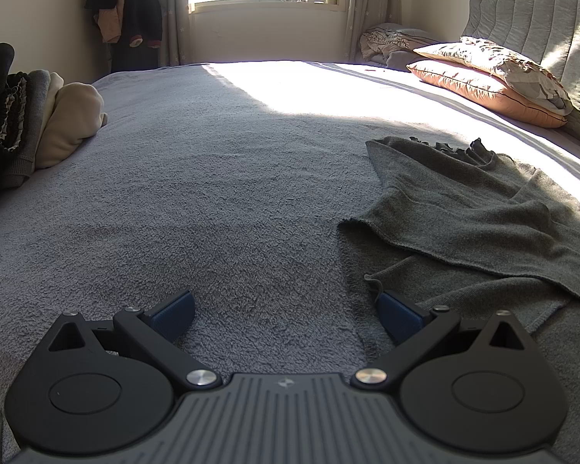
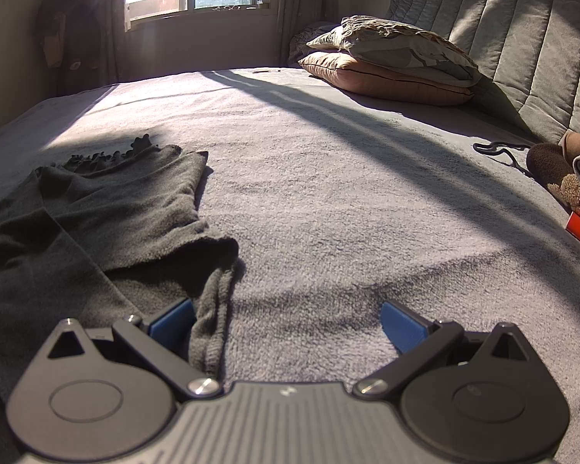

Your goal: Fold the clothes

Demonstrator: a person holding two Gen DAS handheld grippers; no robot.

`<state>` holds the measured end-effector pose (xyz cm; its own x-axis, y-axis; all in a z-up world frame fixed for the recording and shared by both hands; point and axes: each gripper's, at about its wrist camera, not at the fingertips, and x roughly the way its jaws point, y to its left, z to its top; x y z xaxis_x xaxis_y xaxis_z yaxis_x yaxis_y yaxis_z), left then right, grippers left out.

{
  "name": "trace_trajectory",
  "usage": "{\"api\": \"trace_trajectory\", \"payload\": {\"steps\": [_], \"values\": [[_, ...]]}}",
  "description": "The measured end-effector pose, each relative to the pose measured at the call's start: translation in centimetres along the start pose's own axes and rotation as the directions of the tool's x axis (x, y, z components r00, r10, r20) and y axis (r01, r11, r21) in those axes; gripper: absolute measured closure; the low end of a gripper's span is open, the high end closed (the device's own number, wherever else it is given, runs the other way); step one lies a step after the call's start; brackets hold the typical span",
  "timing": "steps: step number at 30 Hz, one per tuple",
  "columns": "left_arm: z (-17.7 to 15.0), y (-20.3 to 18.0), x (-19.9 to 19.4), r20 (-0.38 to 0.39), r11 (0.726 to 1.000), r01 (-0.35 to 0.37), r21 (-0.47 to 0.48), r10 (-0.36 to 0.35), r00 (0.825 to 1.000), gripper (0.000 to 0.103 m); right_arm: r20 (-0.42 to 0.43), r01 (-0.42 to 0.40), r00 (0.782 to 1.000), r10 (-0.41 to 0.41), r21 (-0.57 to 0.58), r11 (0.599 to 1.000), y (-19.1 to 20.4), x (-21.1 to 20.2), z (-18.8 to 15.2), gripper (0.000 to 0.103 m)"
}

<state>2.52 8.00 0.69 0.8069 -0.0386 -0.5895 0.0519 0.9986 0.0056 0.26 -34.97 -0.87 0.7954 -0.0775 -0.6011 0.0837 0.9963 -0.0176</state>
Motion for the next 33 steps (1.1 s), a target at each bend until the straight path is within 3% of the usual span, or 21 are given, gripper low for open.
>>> {"api": "trace_trajectory", "payload": {"steps": [33], "values": [[0.0, 0.01, 0.0, 0.0, 1.0, 0.0, 0.0, 0.0, 1.0, 0.0, 0.001, -0.004, 1.0, 0.004, 0.005, 1.0, -0.04, -0.1, -0.03, 0.0]]}}
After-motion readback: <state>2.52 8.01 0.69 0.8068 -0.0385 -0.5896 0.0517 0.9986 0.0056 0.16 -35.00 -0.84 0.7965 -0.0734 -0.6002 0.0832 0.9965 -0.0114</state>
